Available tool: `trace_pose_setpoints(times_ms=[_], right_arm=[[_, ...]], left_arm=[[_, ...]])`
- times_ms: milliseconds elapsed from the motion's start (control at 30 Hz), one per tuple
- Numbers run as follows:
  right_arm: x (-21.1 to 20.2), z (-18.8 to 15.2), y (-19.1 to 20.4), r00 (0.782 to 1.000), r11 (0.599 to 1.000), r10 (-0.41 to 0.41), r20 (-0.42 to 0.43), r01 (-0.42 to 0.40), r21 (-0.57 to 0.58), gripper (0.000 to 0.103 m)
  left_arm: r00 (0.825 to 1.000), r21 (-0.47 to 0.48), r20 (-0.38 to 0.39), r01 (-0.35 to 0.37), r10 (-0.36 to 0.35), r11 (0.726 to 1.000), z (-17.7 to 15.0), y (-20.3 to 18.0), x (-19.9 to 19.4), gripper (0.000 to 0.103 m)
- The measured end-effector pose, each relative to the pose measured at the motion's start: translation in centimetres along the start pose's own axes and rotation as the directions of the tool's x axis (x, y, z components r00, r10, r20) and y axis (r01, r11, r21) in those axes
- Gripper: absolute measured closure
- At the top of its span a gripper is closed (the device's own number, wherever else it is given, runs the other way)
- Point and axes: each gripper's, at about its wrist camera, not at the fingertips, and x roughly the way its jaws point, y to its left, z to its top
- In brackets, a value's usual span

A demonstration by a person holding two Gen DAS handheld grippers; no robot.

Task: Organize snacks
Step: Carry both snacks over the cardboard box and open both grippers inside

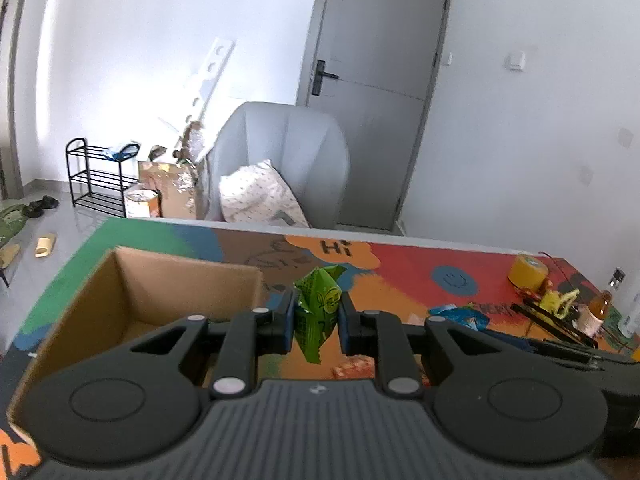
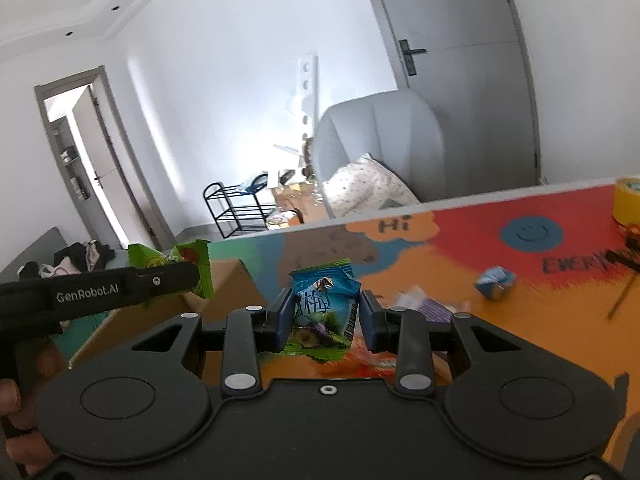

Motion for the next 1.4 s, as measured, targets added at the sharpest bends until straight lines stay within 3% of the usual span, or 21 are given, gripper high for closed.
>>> trace_pose_setpoints(times_ms=[900,1200,1300,1400], right_arm=[[5.4,2.6,8.8,0.991,0.984,0.13,-0.037,-0.133,-0.119,0.07],[7.1,2.5,10.6,0.982,0.976,0.169,-0.082,-0.178,-0.123,0.069],[7.1,2.5,10.7,0.982,0.977,0.171,-0.083,-0.18,-0.111,0.052],[6.8,2.7,10.4,0.984,0.98,0.159,-0.075,-0.166,-0.108,0.048]], left_arm=[[0.992,-0.095,-0.01,-0.126,0.126,0.987,1.2,9.5,-0.3,0.08],[0.985,-0.159,-0.01,-0.169,0.17,0.973,1.3,12.2,-1.0,0.061],[0.984,-0.162,-0.01,-0.179,0.18,0.97,1.3,12.5,-1.1,0.052],[0.984,-0.164,-0.008,-0.178,0.179,0.97,1.4,12.6,-1.1,0.04]])
